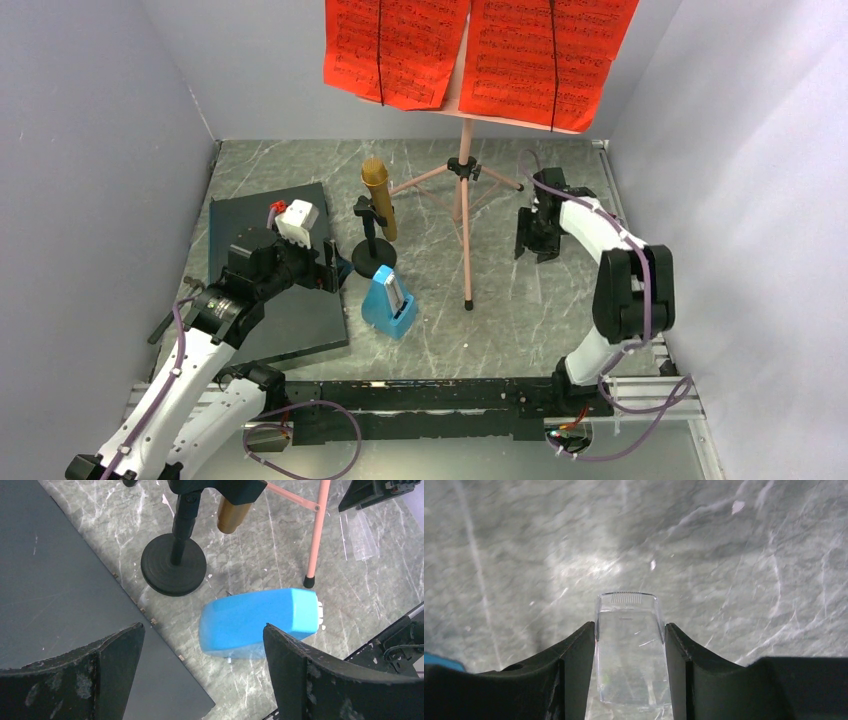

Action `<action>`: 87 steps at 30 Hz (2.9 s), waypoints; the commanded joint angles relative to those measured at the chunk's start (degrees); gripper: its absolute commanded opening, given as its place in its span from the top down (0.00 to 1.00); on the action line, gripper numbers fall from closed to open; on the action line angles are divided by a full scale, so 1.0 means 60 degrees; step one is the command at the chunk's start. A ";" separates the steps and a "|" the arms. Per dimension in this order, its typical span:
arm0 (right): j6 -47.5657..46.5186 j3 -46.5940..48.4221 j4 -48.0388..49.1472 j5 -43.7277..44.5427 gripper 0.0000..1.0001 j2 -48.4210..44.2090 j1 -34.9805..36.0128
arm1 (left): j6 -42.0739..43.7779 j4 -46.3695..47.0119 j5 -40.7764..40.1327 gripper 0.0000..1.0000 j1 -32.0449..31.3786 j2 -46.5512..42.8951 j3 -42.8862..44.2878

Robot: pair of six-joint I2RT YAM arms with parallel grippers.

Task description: Pack up the instrument practice props

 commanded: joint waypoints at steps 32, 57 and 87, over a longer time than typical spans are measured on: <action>-0.0997 -0.3715 0.6604 -0.1967 1.00 -0.8150 0.6098 | 0.0056 0.0028 -0.0012 0.06 0.0045 -0.0756 -0.0112; -0.2186 -0.7645 1.4720 -0.4010 1.00 -0.8306 0.6848 | -0.0718 -0.2073 -0.2014 0.06 0.0040 -0.0718 0.0246; -0.2864 -0.7900 1.7695 -0.1746 1.00 -0.4577 0.8780 | -0.0607 -0.1684 -0.1095 0.06 -0.0161 -0.0401 0.0122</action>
